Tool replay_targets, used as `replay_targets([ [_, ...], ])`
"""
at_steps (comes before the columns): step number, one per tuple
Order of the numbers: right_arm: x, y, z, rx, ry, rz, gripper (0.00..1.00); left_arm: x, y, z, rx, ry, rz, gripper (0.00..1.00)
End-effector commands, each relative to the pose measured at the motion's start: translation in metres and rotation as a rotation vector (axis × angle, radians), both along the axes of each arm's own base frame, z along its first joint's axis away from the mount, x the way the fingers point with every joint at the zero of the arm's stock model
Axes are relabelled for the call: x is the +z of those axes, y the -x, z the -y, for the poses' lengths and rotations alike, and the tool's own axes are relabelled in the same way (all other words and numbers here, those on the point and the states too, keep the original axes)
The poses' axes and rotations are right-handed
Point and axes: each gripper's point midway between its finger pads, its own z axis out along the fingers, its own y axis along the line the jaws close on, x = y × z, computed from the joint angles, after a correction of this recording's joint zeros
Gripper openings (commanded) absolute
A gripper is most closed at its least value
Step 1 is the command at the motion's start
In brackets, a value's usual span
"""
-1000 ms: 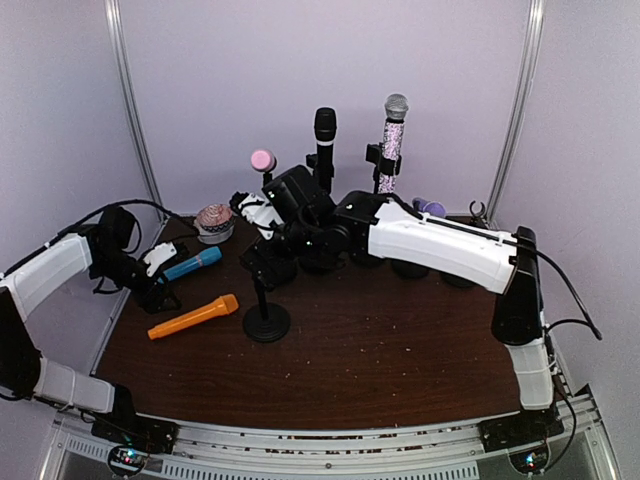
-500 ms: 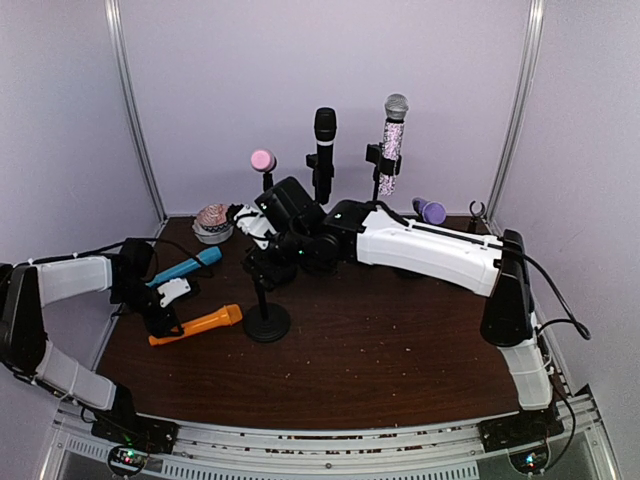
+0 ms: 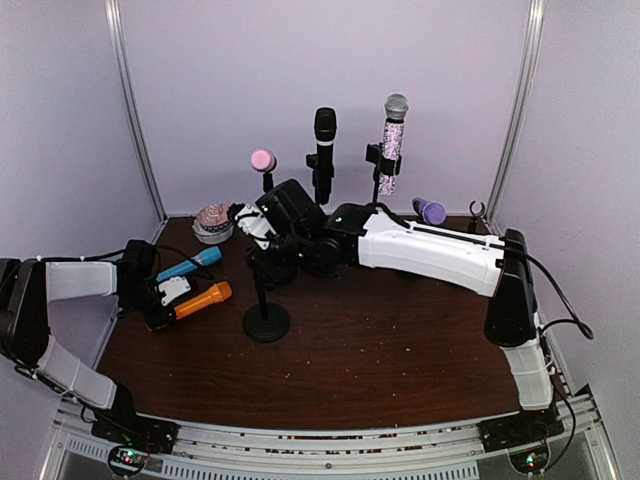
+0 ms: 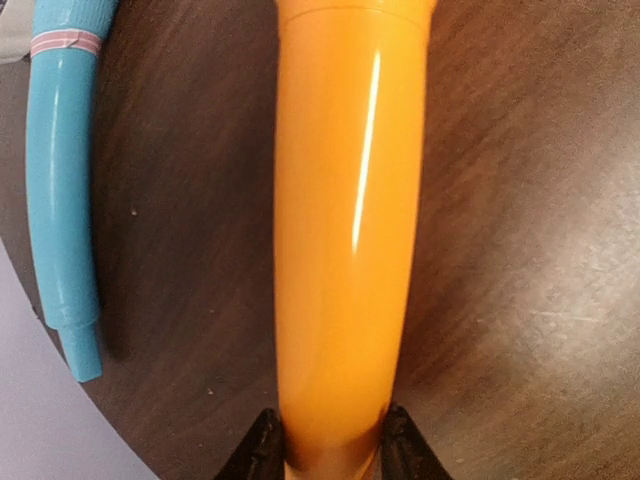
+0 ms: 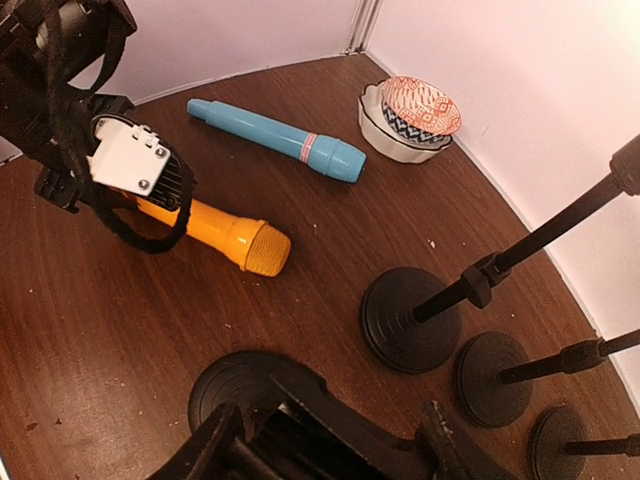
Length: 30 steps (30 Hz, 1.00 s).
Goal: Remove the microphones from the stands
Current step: Move the microphone to the corner of the board.
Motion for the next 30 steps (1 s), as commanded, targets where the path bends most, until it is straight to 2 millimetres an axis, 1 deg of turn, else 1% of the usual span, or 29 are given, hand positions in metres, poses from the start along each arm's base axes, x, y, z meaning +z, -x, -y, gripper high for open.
replay_targets([
  [1,0.007,0.001,0.019,-0.078,-0.015,0.002,0.24,0.005,-0.022,-0.018,0.077,-0.075,0.091,0.27],
  [5,0.007,0.002,0.038,-0.139,-0.017,0.005,0.16,0.008,-0.028,-0.023,0.105,-0.089,0.119,0.27],
  [8,0.006,0.003,0.054,-0.186,-0.011,0.012,0.09,0.008,-0.028,-0.024,0.112,-0.087,0.120,0.29],
  [10,0.005,0.004,0.062,-0.203,-0.005,0.009,0.04,0.008,-0.027,-0.023,0.112,-0.083,0.117,0.32],
  [12,0.006,0.006,0.068,-0.217,-0.006,0.006,0.00,0.009,-0.026,-0.021,0.118,-0.068,0.113,0.39],
  [14,0.011,0.008,0.074,-0.229,-0.015,0.006,0.00,0.011,-0.025,-0.017,0.114,-0.042,0.113,0.52],
  [16,0.015,0.010,0.081,-0.238,-0.018,0.008,0.00,0.014,-0.023,-0.014,0.111,-0.023,0.115,0.59],
  [18,0.020,0.012,0.089,-0.251,-0.019,0.012,0.00,0.018,-0.023,-0.012,0.111,-0.013,0.119,0.63],
  [21,0.024,0.016,0.105,-0.282,-0.006,0.016,0.00,0.023,-0.021,-0.011,0.106,-0.003,0.120,0.66],
  [24,0.022,0.021,0.128,-0.322,0.020,0.016,0.00,0.030,-0.020,-0.008,0.099,0.014,0.128,0.67],
  [26,0.020,0.026,0.144,-0.347,0.035,0.015,0.00,0.035,-0.019,-0.005,0.098,0.029,0.134,0.68],
  [30,0.014,0.035,0.184,-0.419,0.060,0.010,0.00,0.044,-0.020,-0.001,0.097,0.057,0.141,0.68],
])
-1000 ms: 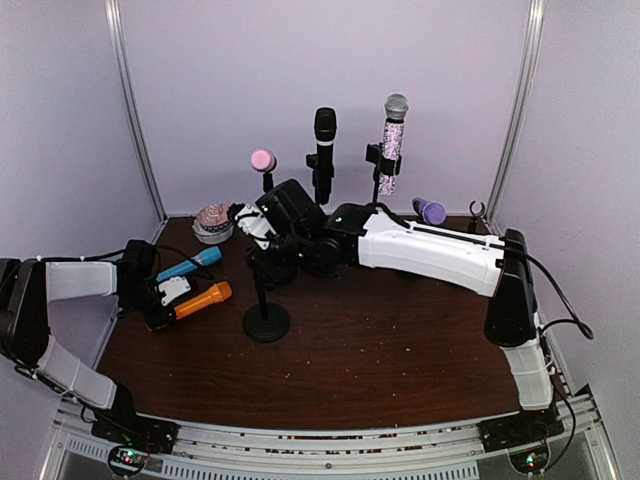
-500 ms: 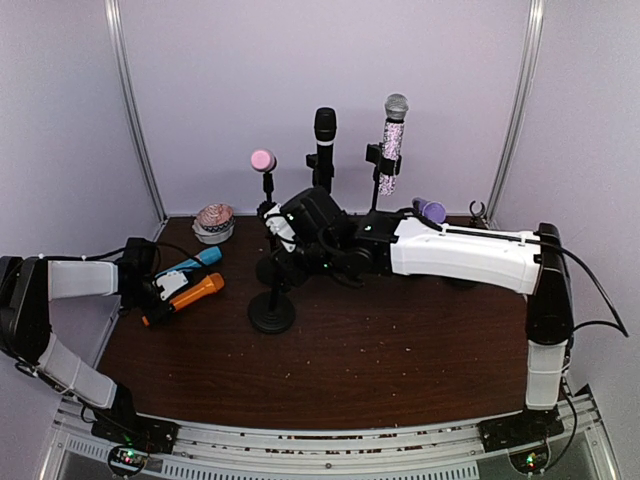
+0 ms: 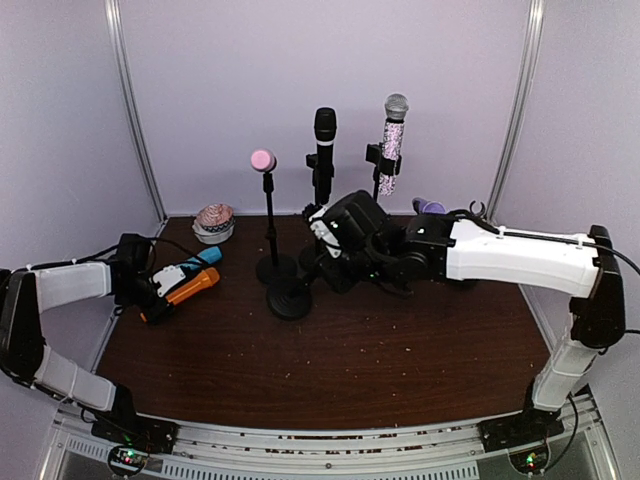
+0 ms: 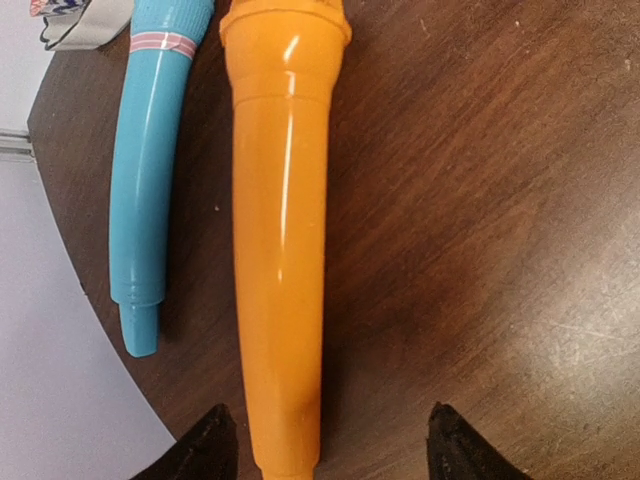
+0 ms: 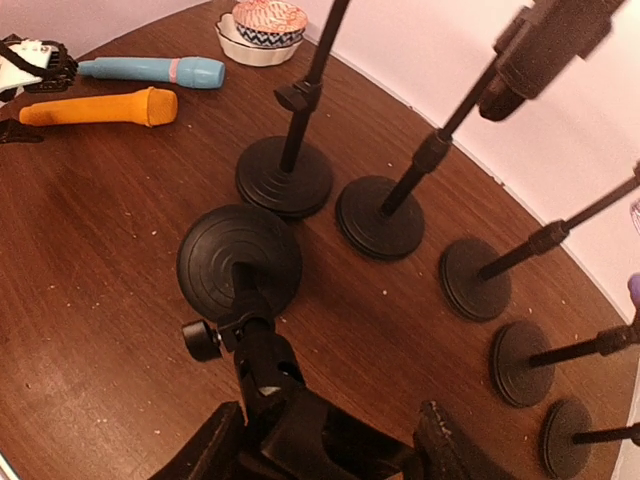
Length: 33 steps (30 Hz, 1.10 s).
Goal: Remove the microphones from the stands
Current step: Move the microphone to the corner of the board, then move the microphone stand to the corner of the board.
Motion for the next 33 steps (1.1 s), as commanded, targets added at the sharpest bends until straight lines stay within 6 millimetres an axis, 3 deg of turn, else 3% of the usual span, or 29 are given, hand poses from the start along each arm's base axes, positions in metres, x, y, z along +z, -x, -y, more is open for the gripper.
replay_targets([
  [1,0.007,0.005,0.057,-0.136,0.027,0.017,0.00,0.020,-0.006,0.007,-0.003,0.055,0.036,0.67],
  [9,0.016,0.021,0.139,-0.293,-0.014,0.026,0.00,0.036,-0.011,0.009,-0.005,0.069,0.059,0.67],
  [25,0.124,0.048,0.254,-0.473,-0.196,0.199,0.00,0.048,-0.016,0.010,-0.001,0.077,0.082,0.66],
  [33,0.147,0.047,0.297,-0.574,-0.108,0.267,0.00,0.053,-0.017,0.011,0.004,0.090,0.092,0.66],
])
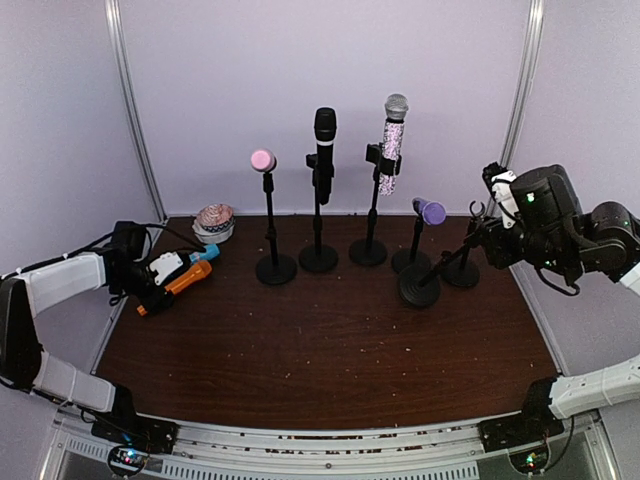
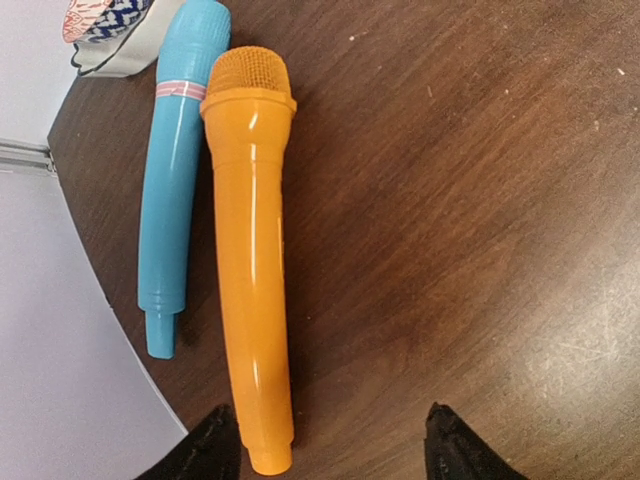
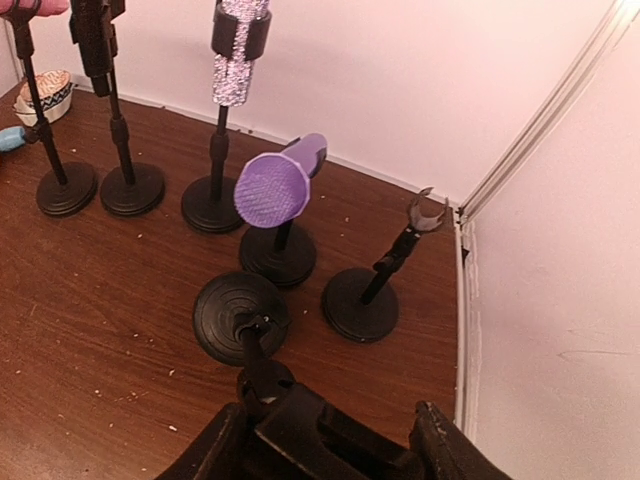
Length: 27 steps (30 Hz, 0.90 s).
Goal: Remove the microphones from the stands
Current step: Move the microphone stand to the corner of the board.
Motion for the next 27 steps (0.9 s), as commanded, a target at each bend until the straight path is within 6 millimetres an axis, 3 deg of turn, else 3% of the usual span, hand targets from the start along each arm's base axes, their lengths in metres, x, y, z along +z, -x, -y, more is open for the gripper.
replay_targets([
  [1,0.050,-0.008,0.035,-0.140,-0.024,0.142,0.00,0.022,-0.010,0.002,0.011,0.030,0.063,0.66],
  [7,0.062,-0.011,0.059,-0.204,0.022,0.129,0.00,0.026,-0.009,0.004,0.008,0.042,0.068,0.66],
  [13,0.064,-0.003,0.074,-0.223,0.058,0.089,0.00,0.023,-0.008,0.005,0.003,0.046,0.061,0.65],
  [21,0.038,0.005,0.095,-0.310,0.175,-0.008,0.00,0.024,-0.008,0.008,-0.005,0.061,0.061,0.64],
  [27,0.017,-0.005,0.106,-0.385,0.227,-0.033,0.00,0.026,-0.007,0.009,-0.007,0.064,0.067,0.66],
])
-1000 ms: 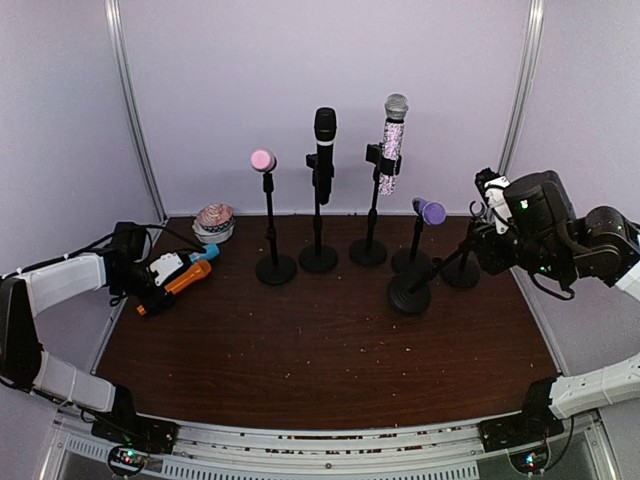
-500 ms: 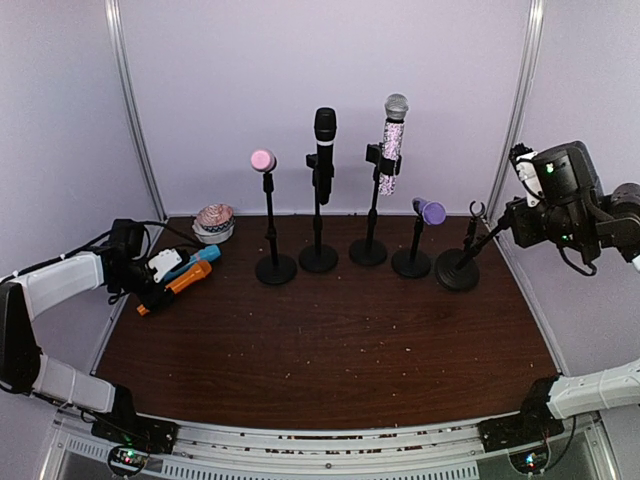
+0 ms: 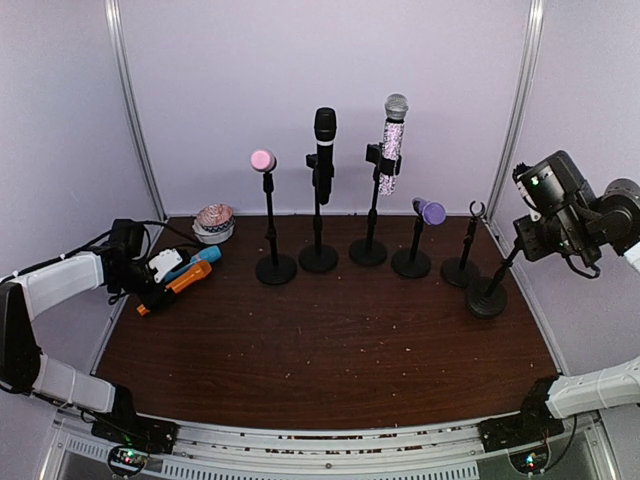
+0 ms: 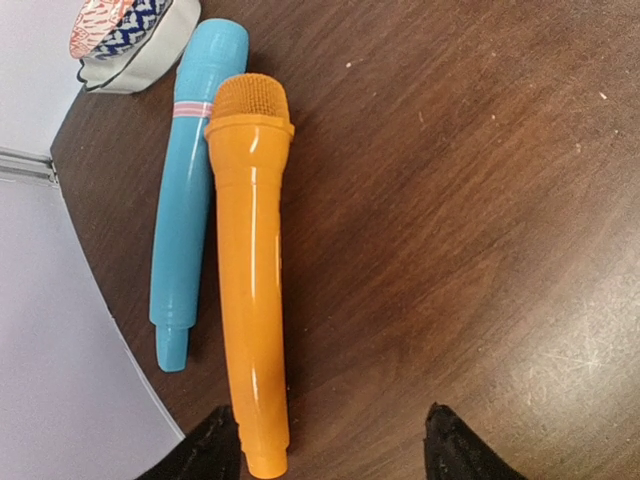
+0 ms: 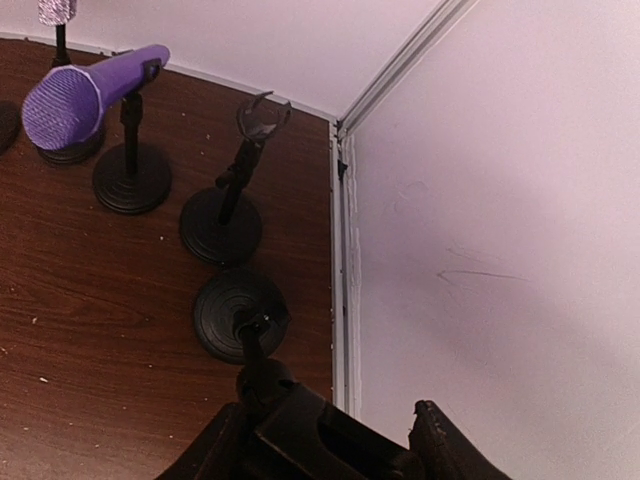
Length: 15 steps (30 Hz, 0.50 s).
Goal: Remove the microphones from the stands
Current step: Move the microphone stand to the corner of the board.
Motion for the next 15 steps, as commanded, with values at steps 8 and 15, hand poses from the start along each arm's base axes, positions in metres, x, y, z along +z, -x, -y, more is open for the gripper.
replay_targets([
  [8,-0.008,-0.034,0.022,-0.131,-0.059,0.073,0.00,0.021,-0.004,0.002,0.000,0.026,0.058,0.69],
  [15,-0.027,-0.047,0.031,-0.155,-0.049,0.021,0.24,0.021,-0.004,0.002,0.003,0.028,0.060,0.75],
])
